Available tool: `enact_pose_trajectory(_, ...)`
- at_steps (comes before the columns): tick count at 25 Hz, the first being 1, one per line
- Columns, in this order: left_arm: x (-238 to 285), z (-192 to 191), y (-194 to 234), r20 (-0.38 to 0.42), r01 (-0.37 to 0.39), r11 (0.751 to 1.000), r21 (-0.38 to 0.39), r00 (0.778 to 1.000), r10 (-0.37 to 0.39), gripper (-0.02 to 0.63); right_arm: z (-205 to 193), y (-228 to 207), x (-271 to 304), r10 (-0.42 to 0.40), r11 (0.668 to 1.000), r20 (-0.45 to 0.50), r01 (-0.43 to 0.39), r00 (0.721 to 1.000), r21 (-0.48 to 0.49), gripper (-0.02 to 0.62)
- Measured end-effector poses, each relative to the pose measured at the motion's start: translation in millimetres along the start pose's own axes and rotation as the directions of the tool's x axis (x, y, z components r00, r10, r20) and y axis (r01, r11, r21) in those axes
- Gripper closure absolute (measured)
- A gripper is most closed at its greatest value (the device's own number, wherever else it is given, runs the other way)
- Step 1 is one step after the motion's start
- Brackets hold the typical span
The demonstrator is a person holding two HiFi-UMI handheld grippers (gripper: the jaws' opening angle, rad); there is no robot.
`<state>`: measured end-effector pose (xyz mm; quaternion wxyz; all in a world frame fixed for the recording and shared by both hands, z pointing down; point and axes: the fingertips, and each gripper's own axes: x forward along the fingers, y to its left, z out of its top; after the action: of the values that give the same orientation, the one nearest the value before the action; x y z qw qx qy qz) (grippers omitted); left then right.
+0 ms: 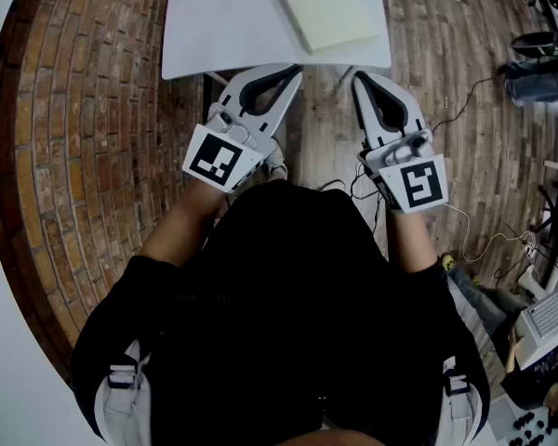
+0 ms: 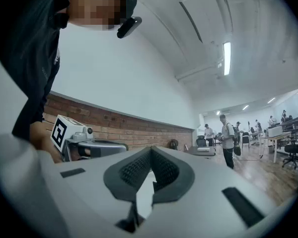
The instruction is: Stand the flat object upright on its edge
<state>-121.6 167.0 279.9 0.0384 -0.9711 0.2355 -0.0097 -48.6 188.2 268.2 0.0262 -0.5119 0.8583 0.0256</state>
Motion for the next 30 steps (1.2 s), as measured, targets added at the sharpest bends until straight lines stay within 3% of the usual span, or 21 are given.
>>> enact_pose_trajectory(14, -13, -9, 10, 0.021, -0.040, 0.997, -0.072, 0.999, 0.042, 0.586, -15, 6, -5, 0.004, 0.999, -0.022, -0.003, 1.000, 0.054, 0.588)
enact_pose_trajectory(19, -24, -23, 11, 0.012, -0.030, 0.998, -0.049, 0.999, 0.031, 0.586, -23, 21, -2, 0.004, 0.999, -0.015, -0.003, 1.000, 0.054, 0.588)
enact_pose_trajectory(30, -23, -31, 57, 0.021, -0.017, 0.997, -0.072, 1.000, 0.019, 0.586, -39, 25, 43, 0.007, 0.999, -0.056, -0.005, 0.998, 0.044, 0.586)
